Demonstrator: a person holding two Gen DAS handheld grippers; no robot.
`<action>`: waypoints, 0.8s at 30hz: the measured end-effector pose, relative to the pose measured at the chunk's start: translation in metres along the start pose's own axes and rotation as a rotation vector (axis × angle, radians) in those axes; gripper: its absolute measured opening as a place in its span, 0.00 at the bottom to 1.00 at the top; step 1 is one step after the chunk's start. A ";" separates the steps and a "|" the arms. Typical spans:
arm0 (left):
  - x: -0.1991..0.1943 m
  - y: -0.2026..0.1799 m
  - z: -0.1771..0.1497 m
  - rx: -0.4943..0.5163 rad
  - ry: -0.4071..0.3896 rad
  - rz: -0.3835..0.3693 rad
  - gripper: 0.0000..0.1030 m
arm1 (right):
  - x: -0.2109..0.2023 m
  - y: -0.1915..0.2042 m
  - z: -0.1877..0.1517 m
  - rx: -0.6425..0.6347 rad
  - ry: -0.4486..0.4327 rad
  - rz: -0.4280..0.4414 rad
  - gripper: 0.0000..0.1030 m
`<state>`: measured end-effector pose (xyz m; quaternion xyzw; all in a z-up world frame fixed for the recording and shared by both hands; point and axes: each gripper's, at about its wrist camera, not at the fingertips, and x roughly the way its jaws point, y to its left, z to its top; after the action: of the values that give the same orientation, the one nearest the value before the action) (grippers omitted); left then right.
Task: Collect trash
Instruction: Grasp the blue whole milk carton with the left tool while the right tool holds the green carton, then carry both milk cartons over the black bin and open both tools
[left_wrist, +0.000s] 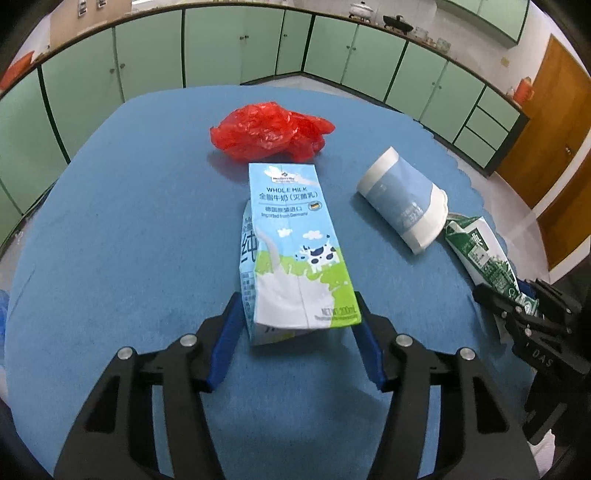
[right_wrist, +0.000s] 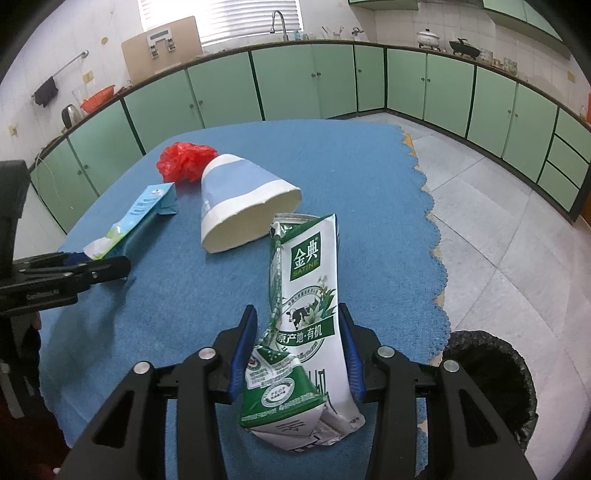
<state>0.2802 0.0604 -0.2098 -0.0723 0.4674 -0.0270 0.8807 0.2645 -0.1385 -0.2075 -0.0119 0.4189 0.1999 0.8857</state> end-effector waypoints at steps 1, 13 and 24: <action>0.001 -0.001 0.003 0.000 0.000 0.003 0.63 | 0.000 0.000 0.000 0.000 0.000 -0.001 0.43; 0.019 -0.004 0.014 0.022 -0.027 0.051 0.51 | 0.004 0.001 0.004 -0.005 0.000 -0.020 0.41; 0.001 -0.025 -0.010 0.073 -0.022 0.004 0.50 | -0.014 0.007 0.002 -0.023 -0.002 -0.032 0.39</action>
<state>0.2724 0.0350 -0.2123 -0.0394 0.4566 -0.0415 0.8878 0.2555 -0.1367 -0.1948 -0.0287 0.4157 0.1903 0.8889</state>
